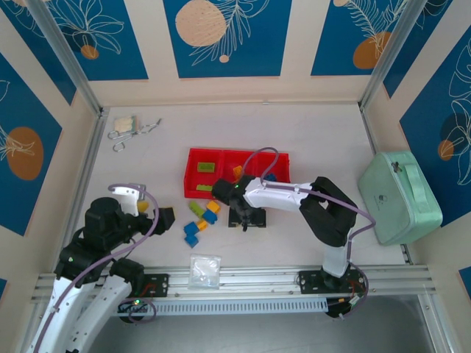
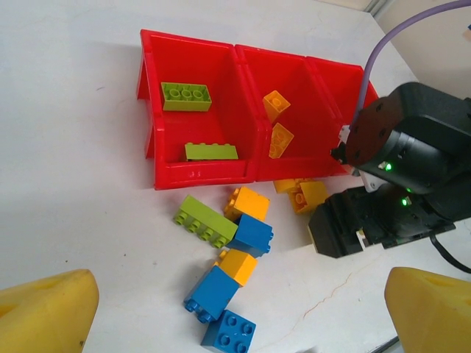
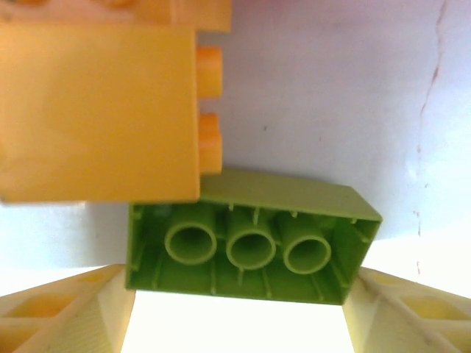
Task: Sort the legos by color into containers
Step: Pick up the lego from the bottom-center of the table.
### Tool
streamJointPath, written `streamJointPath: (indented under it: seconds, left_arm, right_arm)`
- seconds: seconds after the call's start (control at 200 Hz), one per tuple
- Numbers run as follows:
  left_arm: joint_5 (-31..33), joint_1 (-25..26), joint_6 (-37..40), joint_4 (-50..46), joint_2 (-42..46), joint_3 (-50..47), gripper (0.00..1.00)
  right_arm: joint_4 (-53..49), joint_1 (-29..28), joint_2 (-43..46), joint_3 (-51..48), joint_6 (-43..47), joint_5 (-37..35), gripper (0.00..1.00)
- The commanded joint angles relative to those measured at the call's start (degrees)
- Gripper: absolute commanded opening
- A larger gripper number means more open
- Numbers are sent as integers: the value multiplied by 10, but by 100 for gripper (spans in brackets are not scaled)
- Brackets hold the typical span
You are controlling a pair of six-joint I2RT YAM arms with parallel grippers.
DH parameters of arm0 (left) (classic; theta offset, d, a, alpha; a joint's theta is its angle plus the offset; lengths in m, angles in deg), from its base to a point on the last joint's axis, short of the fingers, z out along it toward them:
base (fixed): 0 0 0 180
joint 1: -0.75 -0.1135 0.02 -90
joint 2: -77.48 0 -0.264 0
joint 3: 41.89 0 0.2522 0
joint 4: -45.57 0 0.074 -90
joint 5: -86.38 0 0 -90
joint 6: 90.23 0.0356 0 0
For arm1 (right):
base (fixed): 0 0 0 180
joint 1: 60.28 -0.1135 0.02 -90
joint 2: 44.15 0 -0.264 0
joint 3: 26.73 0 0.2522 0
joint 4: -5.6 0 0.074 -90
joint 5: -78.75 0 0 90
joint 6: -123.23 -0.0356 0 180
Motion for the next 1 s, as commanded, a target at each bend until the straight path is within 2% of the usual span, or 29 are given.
streamJointPath:
  seconds: [0.0, 0.23, 0.36, 0.465, 0.59, 0.835, 0.995]
  left_arm:
    - [4, 6, 13, 11, 6, -5, 99]
    - [2, 6, 14, 12, 7, -5, 99]
    - [2, 7, 14, 12, 7, -5, 99]
    - [3, 8, 13, 12, 7, -5, 99]
    - [3, 8, 14, 12, 8, -5, 99]
    - [5, 11, 13, 12, 9, -5, 99]
    - [5, 11, 13, 11, 10, -5, 99]
  right_arm:
    - [-45, -14, 30, 9, -8, -19, 69]
    - [-27, 0, 55, -23, -20, -16, 67]
    - [-22, 12, 51, -25, -54, -10, 86]
    - [-6, 19, 48, -25, -84, -9, 90]
    - [41, 21, 50, -32, -102, -13, 90]
    - [48, 33, 3, -16, -114, 2, 89]
    - [48, 24, -13, -3, -81, -15, 78]
